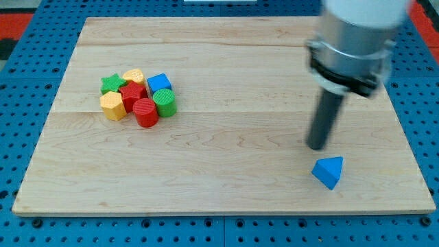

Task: Push the blue triangle towards the left side of the board

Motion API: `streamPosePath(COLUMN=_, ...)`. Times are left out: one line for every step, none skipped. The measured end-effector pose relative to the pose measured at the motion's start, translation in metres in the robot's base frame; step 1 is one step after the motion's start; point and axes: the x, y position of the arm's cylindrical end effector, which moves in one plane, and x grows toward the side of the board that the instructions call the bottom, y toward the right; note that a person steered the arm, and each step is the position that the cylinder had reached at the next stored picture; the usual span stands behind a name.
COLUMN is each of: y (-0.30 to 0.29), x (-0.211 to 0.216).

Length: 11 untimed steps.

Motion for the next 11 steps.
streamPosePath(y=0.038, x=0.013)
streamPosePath(y=0.028, x=0.016)
streamPosePath(y=0.064, x=0.034)
streamPosePath(y=0.078, x=0.05)
streamPosePath(y=0.024, x=0.05)
streamPosePath(y=-0.032, x=0.042)
streamPosePath(y=-0.086, x=0.018)
streamPosePath(y=-0.136, x=-0.006)
streamPosePath(y=-0.145, x=-0.021)
streamPosePath(y=-0.133, x=-0.029)
streamPosePath(y=-0.132, x=-0.044)
